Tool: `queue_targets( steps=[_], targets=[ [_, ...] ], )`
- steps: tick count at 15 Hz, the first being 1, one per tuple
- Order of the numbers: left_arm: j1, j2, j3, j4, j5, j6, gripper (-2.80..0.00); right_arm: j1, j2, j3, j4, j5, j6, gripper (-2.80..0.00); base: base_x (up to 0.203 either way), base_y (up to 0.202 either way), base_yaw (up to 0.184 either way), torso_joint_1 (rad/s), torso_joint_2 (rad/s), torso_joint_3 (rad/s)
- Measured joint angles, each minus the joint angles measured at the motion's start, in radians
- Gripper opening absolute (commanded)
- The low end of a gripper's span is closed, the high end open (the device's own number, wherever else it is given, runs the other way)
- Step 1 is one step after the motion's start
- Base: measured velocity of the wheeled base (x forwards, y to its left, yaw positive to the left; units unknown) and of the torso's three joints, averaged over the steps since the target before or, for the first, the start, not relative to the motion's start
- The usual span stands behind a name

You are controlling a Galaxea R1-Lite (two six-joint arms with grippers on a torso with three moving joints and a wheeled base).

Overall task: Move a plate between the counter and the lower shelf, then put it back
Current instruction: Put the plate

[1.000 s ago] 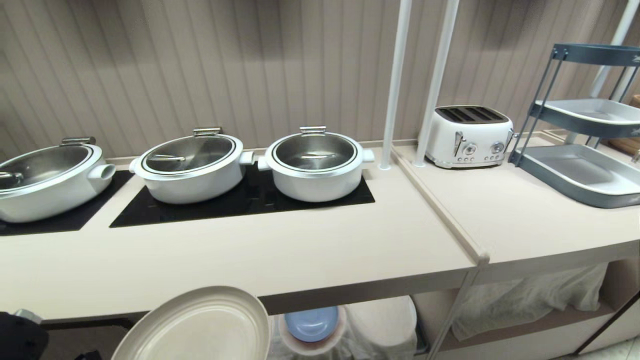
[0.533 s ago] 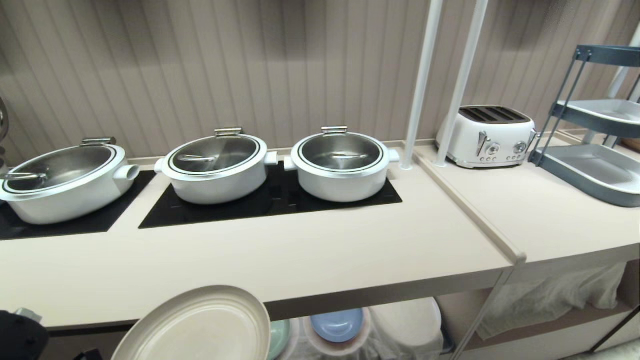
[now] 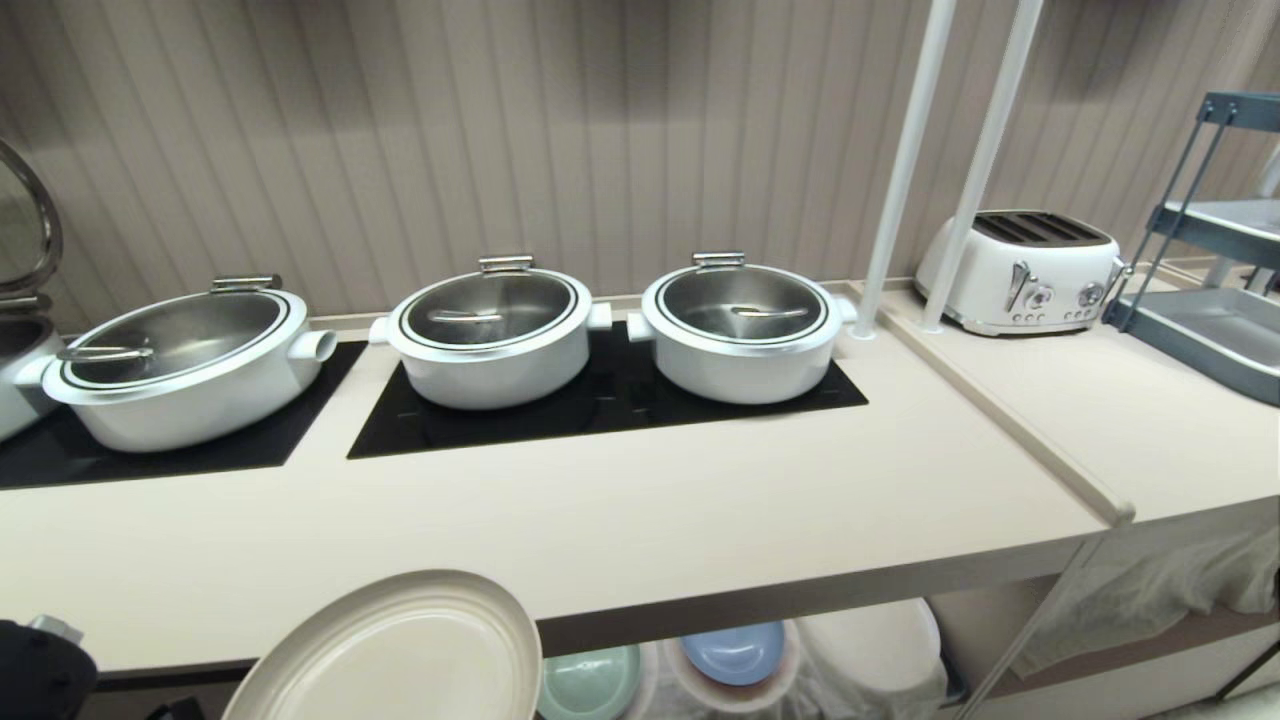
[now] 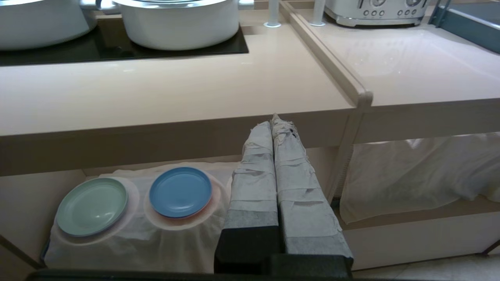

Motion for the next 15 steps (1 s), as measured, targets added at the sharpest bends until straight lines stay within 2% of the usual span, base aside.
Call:
queue_targets(
  steps=[4, 15],
  targets=[
    [0.0, 0.0, 0.0, 0.0, 0.0, 0.0, -2.8, 0.0, 0.0, 0.0, 0.0, 0.0, 0.0, -2.8, 0.0, 0.163, 0.0, 0.0, 0.0, 0.002],
    [-0.001, 0.005, -0.004, 0.001, 0.006, 0.004, -2.8, 0.0, 0.0, 0.0, 0.0, 0.0, 0.0, -2.8, 0.003, 0.0, -0.001, 0.0, 0.0, 0.0]
  ],
)
